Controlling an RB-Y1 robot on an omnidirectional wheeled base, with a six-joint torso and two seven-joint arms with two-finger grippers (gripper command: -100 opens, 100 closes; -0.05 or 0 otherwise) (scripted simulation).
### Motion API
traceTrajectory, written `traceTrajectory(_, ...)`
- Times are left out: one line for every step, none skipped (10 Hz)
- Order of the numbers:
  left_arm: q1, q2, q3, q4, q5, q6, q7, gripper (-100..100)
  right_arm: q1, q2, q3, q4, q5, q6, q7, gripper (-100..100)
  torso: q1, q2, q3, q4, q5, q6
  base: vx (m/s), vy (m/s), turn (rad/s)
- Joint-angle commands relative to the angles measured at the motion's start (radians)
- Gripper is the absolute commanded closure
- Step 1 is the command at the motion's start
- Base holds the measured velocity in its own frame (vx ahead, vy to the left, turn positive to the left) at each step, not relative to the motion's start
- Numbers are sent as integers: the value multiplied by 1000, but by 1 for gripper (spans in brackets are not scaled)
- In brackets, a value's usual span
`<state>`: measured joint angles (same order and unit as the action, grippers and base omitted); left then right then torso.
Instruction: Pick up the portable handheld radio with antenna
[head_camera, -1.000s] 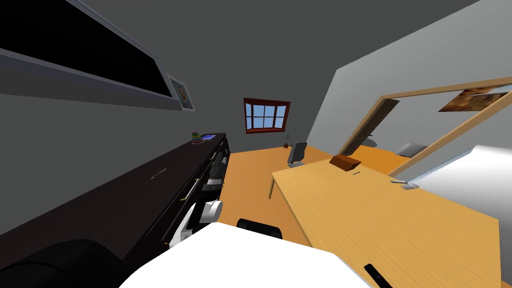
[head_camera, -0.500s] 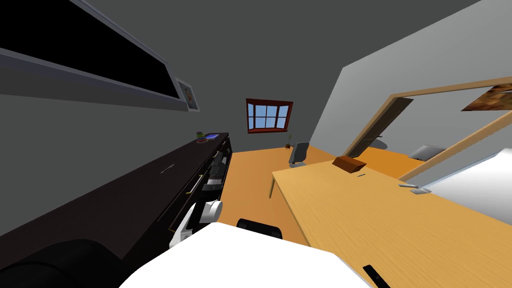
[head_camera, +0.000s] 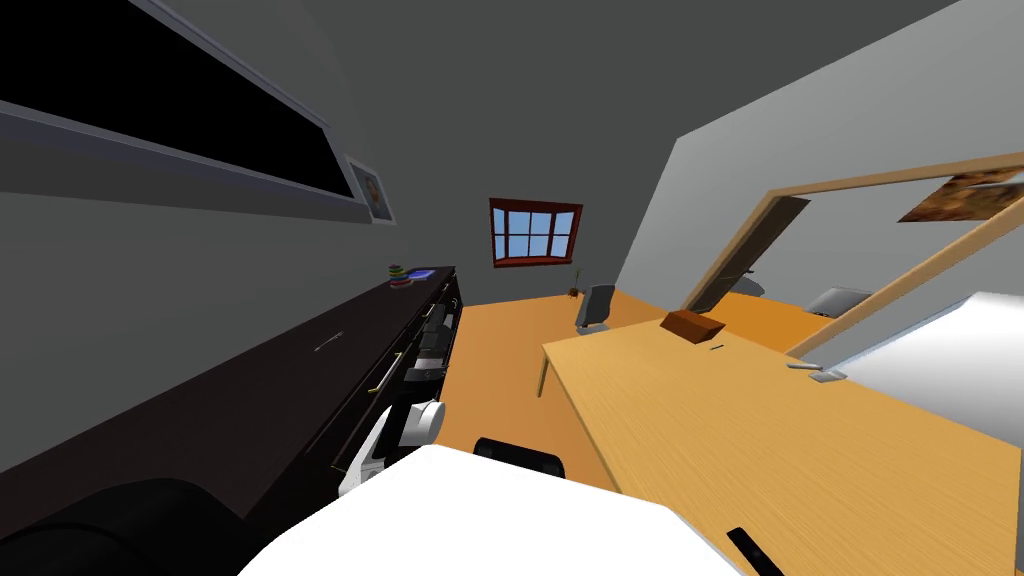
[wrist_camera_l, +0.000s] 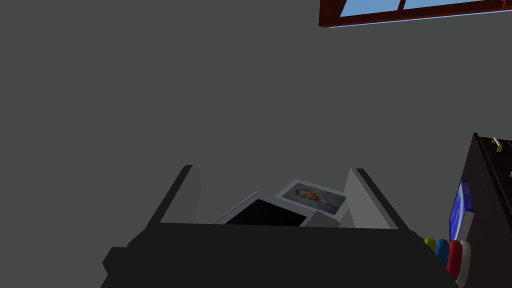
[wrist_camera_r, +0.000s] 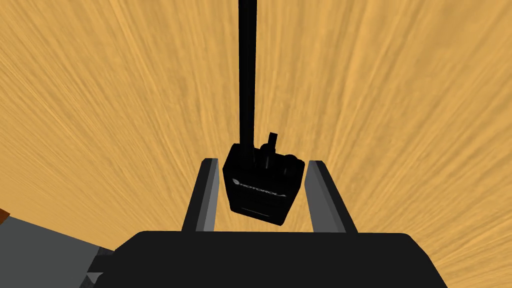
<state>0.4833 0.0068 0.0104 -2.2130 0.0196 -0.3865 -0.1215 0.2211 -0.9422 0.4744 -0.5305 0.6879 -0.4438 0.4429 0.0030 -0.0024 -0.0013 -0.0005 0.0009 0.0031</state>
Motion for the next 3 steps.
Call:
traceTrajectory(0,0,0,0,0,0,0,0,13,-31,5,-29,5,-15,-6,100,0,0,0,0,0,0,79,75,-250)
traceTrajectory(0,0,0,0,0,0,0,0,16,-28,8,-38,4,-3,-12,100,2,-1,-1,0,0,0,29,34,-54)
traceTrajectory(0,0,0,0,0,0,0,0,20,-31,10,-43,5,-1,-17,0,0,0,0,0,0,-2,3,7,6)
